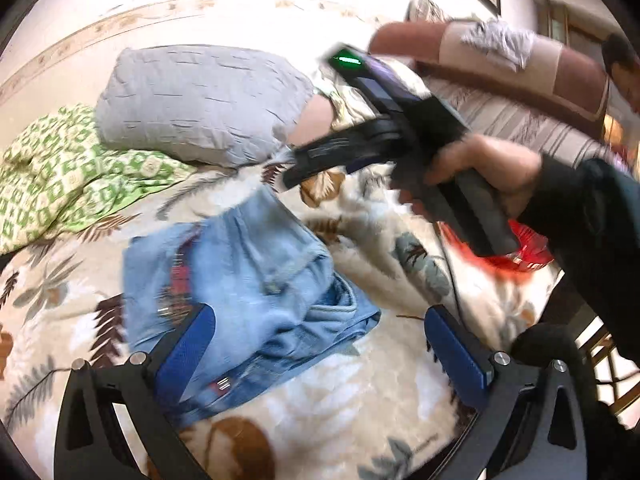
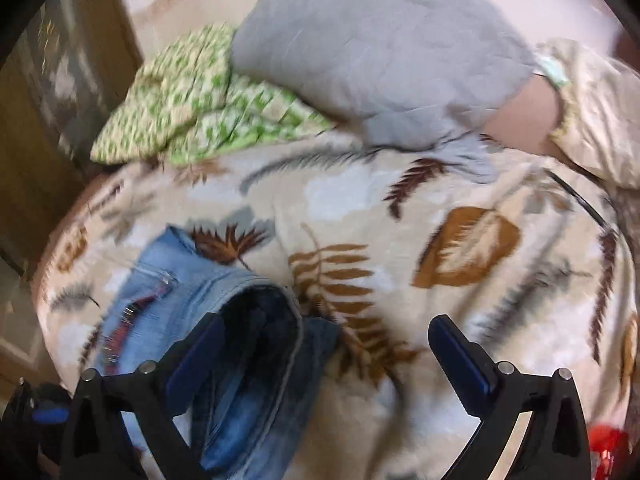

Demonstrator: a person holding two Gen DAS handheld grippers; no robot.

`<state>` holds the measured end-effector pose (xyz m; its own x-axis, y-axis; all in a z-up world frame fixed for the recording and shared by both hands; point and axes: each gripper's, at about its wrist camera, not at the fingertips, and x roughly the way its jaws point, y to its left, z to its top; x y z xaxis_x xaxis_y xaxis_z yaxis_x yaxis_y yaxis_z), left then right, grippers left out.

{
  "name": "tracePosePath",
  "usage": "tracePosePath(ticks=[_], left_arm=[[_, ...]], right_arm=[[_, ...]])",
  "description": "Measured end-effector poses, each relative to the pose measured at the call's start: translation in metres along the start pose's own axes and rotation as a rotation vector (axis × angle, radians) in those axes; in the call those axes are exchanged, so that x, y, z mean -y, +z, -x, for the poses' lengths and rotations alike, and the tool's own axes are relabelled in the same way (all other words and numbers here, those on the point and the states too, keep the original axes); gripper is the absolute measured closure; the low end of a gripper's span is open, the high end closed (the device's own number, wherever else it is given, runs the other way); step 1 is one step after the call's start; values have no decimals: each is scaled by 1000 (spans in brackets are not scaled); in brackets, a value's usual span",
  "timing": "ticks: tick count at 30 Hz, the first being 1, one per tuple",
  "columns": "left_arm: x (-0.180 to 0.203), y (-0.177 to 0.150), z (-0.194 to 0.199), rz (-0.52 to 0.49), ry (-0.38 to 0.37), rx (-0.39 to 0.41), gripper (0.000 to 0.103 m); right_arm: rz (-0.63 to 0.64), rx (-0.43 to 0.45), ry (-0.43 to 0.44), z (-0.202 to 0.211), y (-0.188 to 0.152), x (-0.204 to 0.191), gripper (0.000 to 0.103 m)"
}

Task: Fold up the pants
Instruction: 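Lower the folded jeans onto the blanket and open both tools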

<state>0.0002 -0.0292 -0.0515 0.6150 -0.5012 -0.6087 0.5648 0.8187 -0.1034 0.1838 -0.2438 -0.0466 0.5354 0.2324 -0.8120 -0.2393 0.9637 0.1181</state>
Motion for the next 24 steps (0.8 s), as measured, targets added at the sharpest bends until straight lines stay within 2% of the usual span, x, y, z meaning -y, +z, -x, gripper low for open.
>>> tracePosePath(ticks=[4, 7, 9, 10, 12, 15, 17, 18, 19, 20, 21, 23, 24], left_arm=[[-55, 9, 26, 170, -24, 19, 0], [-112, 18, 22, 355, -24, 1, 0], [-153, 20, 6, 500, -78, -55, 0], [-171, 21, -7, 568, -118, -97, 0], [-195, 20, -35, 672, -148, -167, 0], [-216, 20, -73, 770, -187, -266, 0], [-222, 18, -94, 808, -152, -318, 0], [-224, 18, -105, 815, -152, -349, 0], [-224, 16, -112, 816, -152, -372, 0], [-223, 16, -119, 817, -147, -388, 0], [-221, 16, -124, 819, -159, -398, 0], [-218, 18, -128, 806, -214, -391, 30], [-215, 21, -129, 767, -196, -403, 42]], right_arm=[[-60, 23, 97, 32, -18, 2, 0], [-84, 24, 255, 38, -43, -16, 0], [-88, 25, 308, 33, -56, -29, 0], [-85, 30, 319, 30, -65, -36, 0], [-77, 46, 321, 22, -79, -49, 0], [-68, 69, 331, 13, -87, -62, 4], [-63, 67, 337, 5, -86, -68, 17], [-53, 62, 336, 1, -85, -71, 33], [-42, 52, 336, -3, -84, -73, 57], [-31, 31, 331, -7, -85, -74, 72], [-22, 13, 331, -11, -87, -75, 78], [-8, 34, 346, -9, -94, -71, 83], [-9, 46, 350, -7, -97, -68, 87]])
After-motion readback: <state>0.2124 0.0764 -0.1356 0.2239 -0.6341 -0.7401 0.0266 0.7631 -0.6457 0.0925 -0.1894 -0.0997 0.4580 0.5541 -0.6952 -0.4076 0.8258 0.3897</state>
